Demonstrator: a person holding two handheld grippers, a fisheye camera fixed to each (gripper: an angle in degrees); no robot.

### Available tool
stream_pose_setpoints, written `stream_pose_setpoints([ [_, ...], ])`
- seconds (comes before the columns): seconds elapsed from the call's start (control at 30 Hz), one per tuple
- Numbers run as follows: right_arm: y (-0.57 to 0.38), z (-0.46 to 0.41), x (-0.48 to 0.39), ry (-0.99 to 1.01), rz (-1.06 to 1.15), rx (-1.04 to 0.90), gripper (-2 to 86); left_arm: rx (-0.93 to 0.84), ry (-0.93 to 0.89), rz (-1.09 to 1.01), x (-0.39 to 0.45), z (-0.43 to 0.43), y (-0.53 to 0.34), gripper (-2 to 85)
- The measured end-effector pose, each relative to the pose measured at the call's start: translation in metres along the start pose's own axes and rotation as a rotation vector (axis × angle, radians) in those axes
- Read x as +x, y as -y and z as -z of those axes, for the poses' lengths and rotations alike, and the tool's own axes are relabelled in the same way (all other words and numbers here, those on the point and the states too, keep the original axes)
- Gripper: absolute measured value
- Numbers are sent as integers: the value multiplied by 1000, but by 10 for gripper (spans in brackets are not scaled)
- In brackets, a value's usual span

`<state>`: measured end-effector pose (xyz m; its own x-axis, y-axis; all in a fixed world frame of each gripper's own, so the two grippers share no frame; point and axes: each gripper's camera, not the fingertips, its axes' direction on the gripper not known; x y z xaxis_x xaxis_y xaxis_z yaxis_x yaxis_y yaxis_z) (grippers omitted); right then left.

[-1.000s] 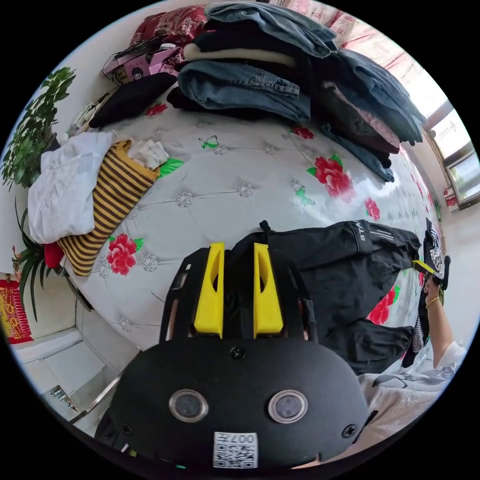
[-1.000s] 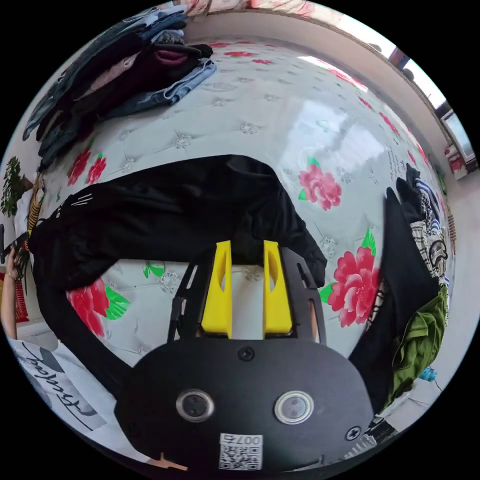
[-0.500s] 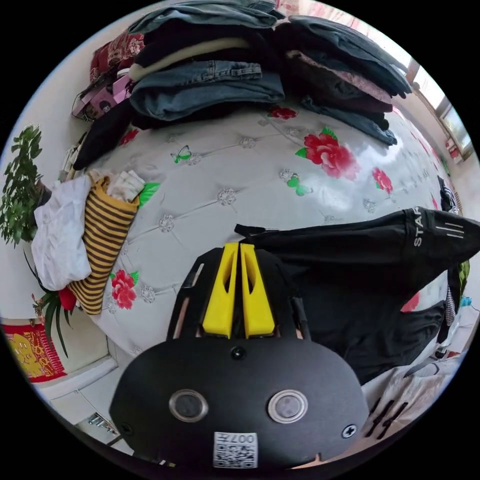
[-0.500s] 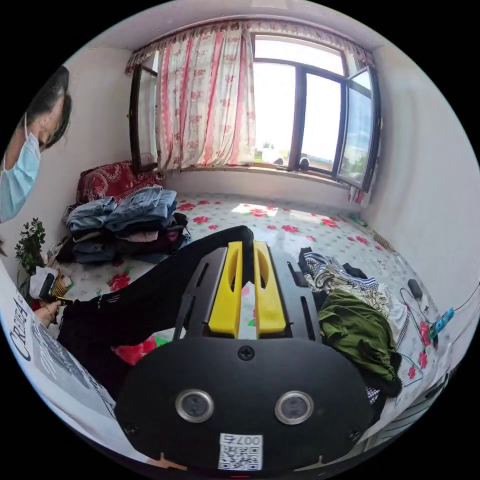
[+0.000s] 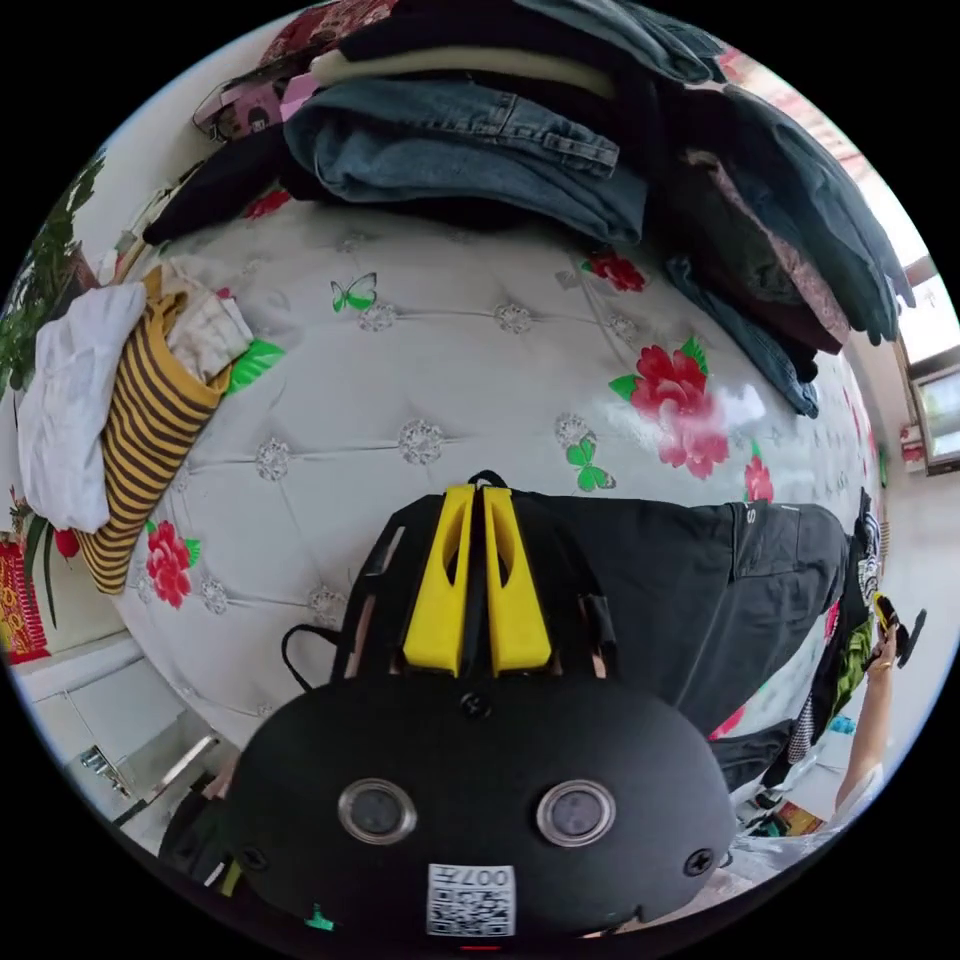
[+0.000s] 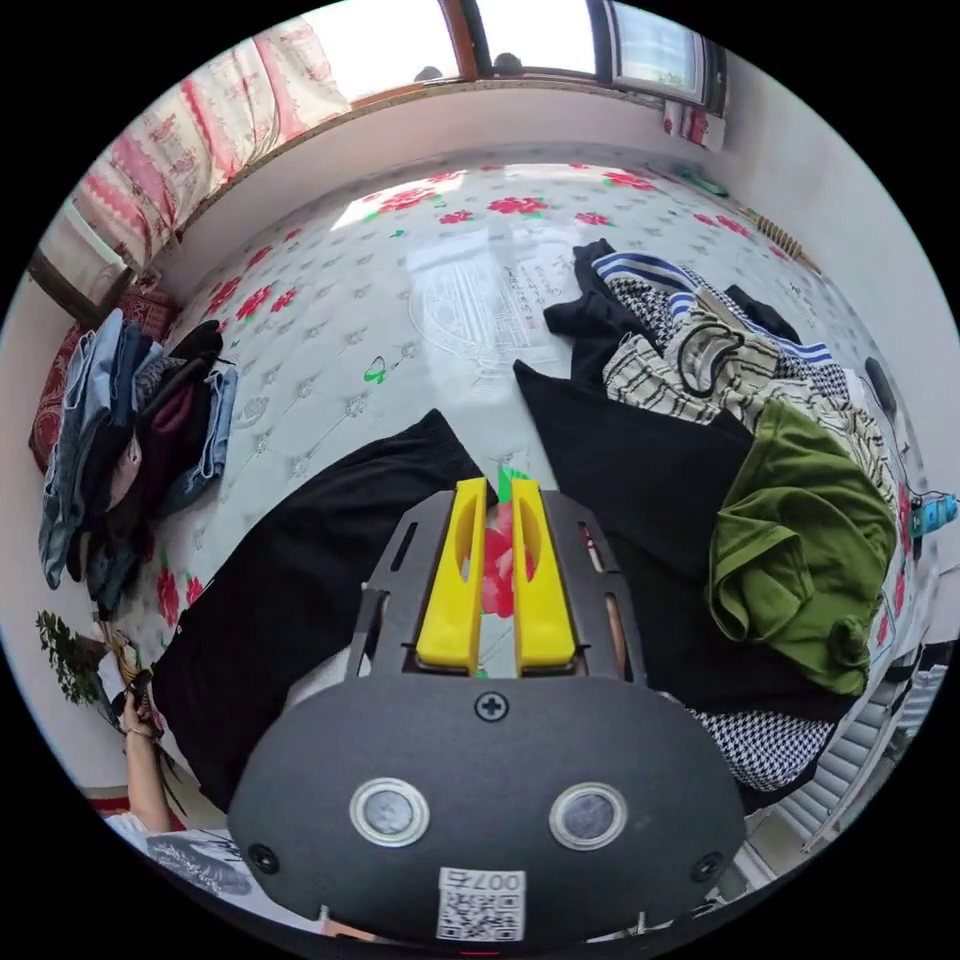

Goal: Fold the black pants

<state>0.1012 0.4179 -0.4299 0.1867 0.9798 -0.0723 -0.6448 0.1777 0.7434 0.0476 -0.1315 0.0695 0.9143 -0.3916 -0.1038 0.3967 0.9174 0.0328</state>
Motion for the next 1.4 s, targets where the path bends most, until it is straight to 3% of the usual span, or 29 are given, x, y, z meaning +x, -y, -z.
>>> stream_pose_setpoints([
  [0.1, -17, -24, -22, 100, 109, -11, 27, 89, 80, -17, 2, 28, -23, -6],
  [0.27, -31, -62, -64, 85, 317, -59, 18, 182, 107, -38, 1, 51, -62, -1],
  [0.4, -10, -93, -74, 74, 322, -121, 11, 18, 161, 8, -13, 1, -63, 1],
  [0.43, -1, -107, -72, 27, 288, -179, 8, 7, 159, -5, -17, -9, -64, -3],
  [0.5, 14, -105, -64, -49, 201, -120, 3, 69, 169, -27, -21, -8, -68, -7],
  [0.63, 45, -108, -47, -80, 92, -153, -1, 40, 85, 64, -38, 4, -63, -9],
  [0.73, 42, -82, -46, -84, 75, -55, -2, 111, 66, 84, -42, 31, -79, -9],
  [0.87, -1, -41, -53, 66, 115, 29, -2, 149, -29, 44, -45, 54, -109, -4],
  [0.97, -51, -29, -62, 200, 167, -26, -2, 131, -102, 10, -51, 54, -118, 21],
  [1.13, -127, -25, -88, 203, 279, -161, -3, 28, -225, -159, -22, 24, -69, 88],
  [1.3, -175, -27, -100, 190, 266, -271, -2, 14, 39, -431, 42, 17, -70, 47],
  [1.4, -192, -31, -106, 172, 245, -306, -2, 18, 182, -435, 57, 19, -87, -3],
])
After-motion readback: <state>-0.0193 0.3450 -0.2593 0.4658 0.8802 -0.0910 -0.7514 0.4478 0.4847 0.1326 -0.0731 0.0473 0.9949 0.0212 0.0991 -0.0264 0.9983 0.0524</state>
